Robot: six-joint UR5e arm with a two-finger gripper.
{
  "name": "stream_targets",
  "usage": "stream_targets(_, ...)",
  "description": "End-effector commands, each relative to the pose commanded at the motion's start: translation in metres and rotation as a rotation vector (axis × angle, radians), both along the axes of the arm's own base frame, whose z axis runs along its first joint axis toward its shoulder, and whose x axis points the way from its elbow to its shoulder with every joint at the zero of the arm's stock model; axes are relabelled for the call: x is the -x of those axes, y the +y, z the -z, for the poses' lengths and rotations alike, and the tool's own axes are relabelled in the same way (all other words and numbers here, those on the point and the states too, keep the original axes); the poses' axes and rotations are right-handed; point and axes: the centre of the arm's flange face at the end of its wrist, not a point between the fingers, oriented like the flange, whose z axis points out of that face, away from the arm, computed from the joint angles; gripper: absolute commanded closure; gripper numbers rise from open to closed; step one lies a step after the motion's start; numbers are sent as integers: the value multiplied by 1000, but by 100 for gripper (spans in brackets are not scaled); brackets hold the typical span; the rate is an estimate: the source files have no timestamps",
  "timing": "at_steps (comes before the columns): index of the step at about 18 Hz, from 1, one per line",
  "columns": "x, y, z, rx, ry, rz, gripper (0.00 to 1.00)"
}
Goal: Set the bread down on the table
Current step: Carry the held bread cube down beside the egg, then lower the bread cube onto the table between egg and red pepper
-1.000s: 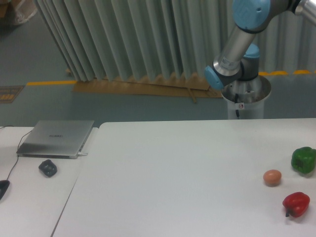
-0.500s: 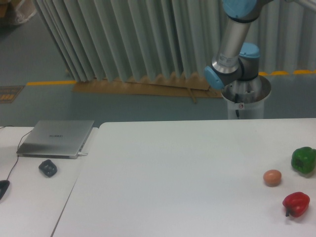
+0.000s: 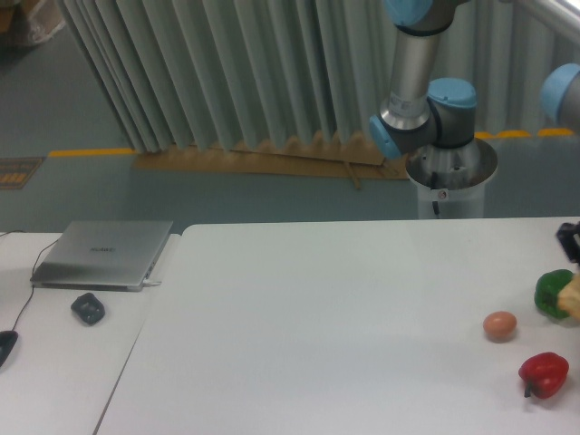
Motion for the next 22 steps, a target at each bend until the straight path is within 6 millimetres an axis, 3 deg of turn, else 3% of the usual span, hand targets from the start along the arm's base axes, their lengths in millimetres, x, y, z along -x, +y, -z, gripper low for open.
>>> stream_targets(6,-19,45,9,-52,102,-53,88)
stream_targets(8,-35,61,27,-32,99,-92,88)
stream_targets(10,-43,59,43,-13,67,-104,88)
stream_targets(12,-64,62,67,21,33,-83,88)
stream_targets(15,-75,69,75,34,26,-63,86)
stream_targets(17,-76,67,80,44,25,-59,76)
stream_targets(18,-76,66,78,47,32,-56,65)
stream_targets(19,-75,66,78,50,36,-52,48)
stream_targets(20,-75,66,77,54,41,-53,40)
stream_targets(21,-74,65,78,71,56,-52,15)
stream_targets(22,-74,63,80,89,69,-50,0)
